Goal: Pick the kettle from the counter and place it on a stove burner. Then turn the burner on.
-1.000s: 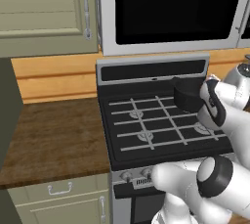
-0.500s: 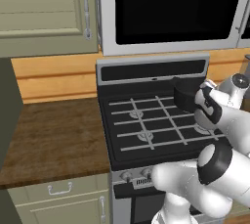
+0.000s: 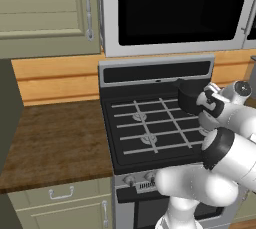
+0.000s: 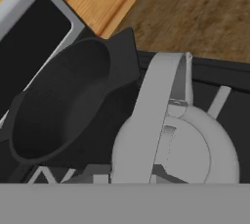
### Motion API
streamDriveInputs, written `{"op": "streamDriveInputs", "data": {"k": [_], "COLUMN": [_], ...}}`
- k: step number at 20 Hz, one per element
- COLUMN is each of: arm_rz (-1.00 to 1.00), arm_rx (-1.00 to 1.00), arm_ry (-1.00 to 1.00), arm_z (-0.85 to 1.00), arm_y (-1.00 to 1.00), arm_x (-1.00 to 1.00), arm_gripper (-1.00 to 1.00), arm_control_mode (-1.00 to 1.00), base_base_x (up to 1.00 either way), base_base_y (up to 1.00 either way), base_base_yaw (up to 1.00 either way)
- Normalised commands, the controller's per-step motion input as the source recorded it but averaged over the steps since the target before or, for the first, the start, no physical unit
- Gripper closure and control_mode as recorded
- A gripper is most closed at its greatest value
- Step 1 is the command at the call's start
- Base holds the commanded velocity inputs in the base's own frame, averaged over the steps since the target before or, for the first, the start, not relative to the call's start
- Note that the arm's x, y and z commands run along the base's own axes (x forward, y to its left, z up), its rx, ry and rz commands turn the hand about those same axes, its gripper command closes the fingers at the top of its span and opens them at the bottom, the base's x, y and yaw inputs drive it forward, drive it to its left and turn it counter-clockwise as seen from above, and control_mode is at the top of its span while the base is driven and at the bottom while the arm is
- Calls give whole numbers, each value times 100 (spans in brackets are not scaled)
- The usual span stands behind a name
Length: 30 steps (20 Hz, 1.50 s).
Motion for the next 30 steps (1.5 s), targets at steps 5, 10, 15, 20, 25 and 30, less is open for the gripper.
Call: {"op": "streamDriveInputs", "data": {"k": [5,10,15,20,25,30], "arm_rz": [0,0,0,0,0,0], "arm_rx": [0,0,0,0,0,0], "arm_ry": [0,0,0,0,0,0], "arm_z": [-22,-17,-4,16,41,42], "arm_y": [-7,0,1,2,5,0], "arm_x": [30,5,0,0,0,-28], "arm_gripper": [100,-100,-100,-100,-100,-100], "arm_control_mode": [-100,-100,-100,-100,-100,-100], "base_base_x": [0,0,0,0,0,0], "base_base_y": [0,0,0,0,0,0], "base_base_yaw": [0,0,0,0,0,0]}}
